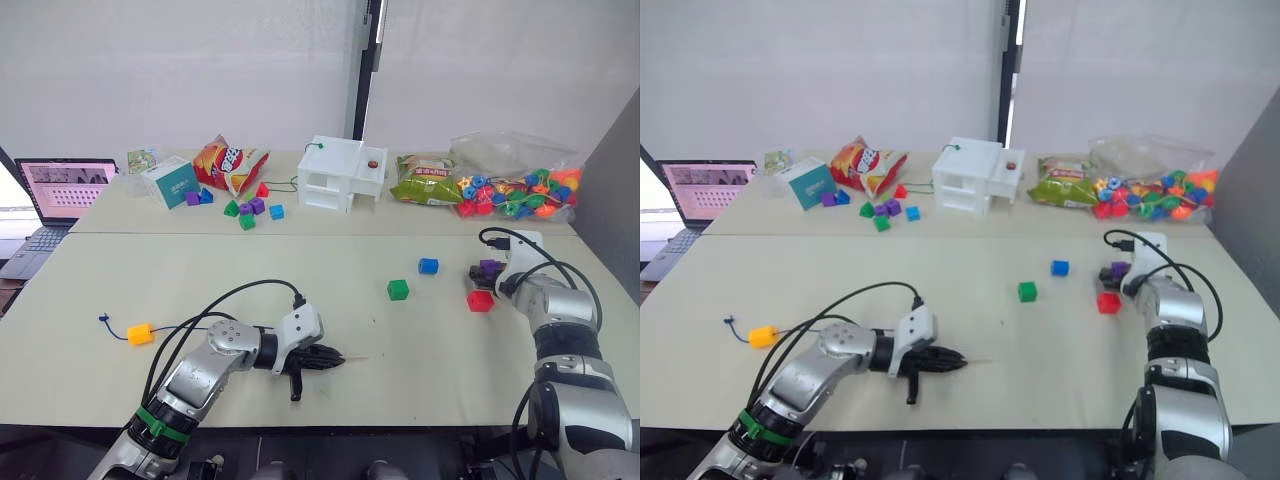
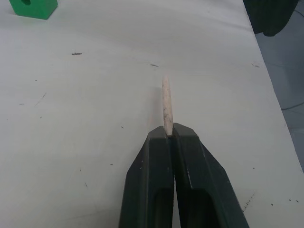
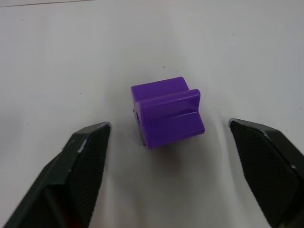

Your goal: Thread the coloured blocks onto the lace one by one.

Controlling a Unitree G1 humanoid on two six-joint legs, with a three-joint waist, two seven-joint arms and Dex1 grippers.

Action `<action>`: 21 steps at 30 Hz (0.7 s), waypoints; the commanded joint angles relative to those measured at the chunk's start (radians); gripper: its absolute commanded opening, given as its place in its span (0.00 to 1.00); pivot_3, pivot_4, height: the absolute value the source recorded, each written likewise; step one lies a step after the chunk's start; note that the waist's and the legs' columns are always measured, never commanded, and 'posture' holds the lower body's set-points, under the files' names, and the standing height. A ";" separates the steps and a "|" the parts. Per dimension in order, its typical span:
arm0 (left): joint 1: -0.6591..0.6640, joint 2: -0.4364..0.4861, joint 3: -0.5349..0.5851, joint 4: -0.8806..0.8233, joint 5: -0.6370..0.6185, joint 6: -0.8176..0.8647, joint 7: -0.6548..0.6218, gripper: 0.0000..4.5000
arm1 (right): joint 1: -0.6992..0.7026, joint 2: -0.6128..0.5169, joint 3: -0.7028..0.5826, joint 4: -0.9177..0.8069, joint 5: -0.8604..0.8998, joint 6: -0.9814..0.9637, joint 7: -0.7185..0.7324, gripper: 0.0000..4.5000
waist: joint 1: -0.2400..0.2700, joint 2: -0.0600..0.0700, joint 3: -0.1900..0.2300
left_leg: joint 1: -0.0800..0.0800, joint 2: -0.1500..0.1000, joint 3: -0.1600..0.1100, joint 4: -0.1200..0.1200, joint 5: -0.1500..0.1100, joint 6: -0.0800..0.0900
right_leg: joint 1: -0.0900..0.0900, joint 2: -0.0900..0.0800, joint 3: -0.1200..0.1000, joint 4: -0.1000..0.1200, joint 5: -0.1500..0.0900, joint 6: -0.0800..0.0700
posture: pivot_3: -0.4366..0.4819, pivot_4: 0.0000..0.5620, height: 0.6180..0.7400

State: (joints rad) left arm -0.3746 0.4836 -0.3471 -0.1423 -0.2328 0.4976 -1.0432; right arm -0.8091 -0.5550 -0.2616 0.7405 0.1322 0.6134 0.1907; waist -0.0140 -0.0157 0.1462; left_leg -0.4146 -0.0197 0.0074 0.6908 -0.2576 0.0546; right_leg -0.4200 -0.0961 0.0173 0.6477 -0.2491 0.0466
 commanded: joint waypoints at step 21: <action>-0.003 0.022 0.013 -0.031 -0.023 0.002 -0.009 0.00 | 0.117 0.008 -0.022 -0.498 0.060 0.160 -0.010 0.25 | 0.003 0.001 0.000 | -0.001 0.000 -0.001 -0.002 0.000 0.000 | -0.001 -0.001 0.000 0.000 0.000 0.000 | 0.48 0.27 1.00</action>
State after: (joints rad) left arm -0.3740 0.5045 -0.3468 -0.1427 -0.2389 0.5030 -1.0442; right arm -0.6903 -0.5424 -0.2575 0.3638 0.1742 0.7233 0.1923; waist -0.0106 -0.0150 0.1460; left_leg -0.4157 -0.0197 0.0065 0.6888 -0.2576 0.0546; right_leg -0.4213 -0.0972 0.0173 0.6483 -0.2490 0.0466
